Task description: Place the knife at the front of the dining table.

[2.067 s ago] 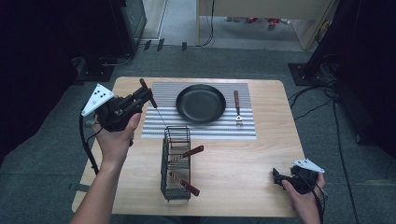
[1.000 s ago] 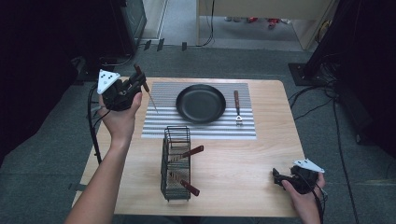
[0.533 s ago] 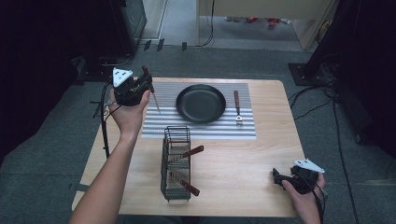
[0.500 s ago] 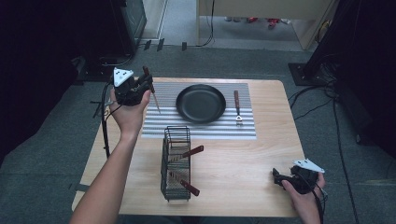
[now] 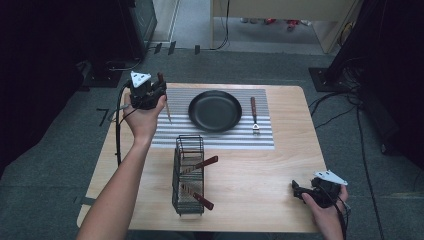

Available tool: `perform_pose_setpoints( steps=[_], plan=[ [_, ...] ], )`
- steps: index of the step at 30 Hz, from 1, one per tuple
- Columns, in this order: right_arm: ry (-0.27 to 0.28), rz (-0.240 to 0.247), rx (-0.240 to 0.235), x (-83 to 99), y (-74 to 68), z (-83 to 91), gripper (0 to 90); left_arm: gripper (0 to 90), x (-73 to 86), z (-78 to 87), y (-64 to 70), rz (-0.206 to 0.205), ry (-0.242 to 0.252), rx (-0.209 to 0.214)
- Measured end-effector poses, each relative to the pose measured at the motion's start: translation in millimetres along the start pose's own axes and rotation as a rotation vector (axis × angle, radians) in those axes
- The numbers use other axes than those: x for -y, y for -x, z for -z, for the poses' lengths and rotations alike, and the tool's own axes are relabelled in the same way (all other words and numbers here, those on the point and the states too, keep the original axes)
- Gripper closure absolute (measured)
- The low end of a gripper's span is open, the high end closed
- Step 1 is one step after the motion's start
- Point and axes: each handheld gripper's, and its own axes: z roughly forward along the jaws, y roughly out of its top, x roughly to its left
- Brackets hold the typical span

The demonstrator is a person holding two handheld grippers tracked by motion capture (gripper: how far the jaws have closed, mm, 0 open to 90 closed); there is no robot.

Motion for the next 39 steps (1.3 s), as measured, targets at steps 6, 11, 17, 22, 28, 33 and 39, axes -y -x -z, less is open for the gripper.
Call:
perform_pose_setpoints(
  steps=[6,11,17,22,28,33,39],
  plan=[
    [0.0,0.0,0.0,0.0,0.0,0.0,0.0,76.8,4.0,-14.7,-1.9,0.001,-0.057,-0.014],
    [0.0,0.0,0.0,0.0,0.0,0.0,0.0,76.8,6.8,-26.7,-1.9,-0.001,-0.102,-0.037],
    [0.0,0.0,0.0,0.0,0.0,0.0,0.0,76.8,8.5,-42.0,0.2,-0.021,-0.167,-0.077],
    [0.0,0.0,-0.001,0.0,0.1,0.0,0.0,76.8,7.9,-46.8,3.4,-0.025,-0.229,-0.098],
    [0.001,0.003,-0.002,0.0,0.0,-0.1,0.0,76.8,9.6,-48.3,8.2,-0.037,-0.295,-0.094],
    [0.001,0.003,-0.002,0.0,0.0,-0.1,0.0,76.8,8.5,-54.5,7.2,-0.03,-0.336,-0.098],
    [0.0,0.002,-0.002,0.0,0.0,0.0,0.0,76.8,8.0,-70.1,2.3,-0.011,-0.358,-0.094]
  ],
)
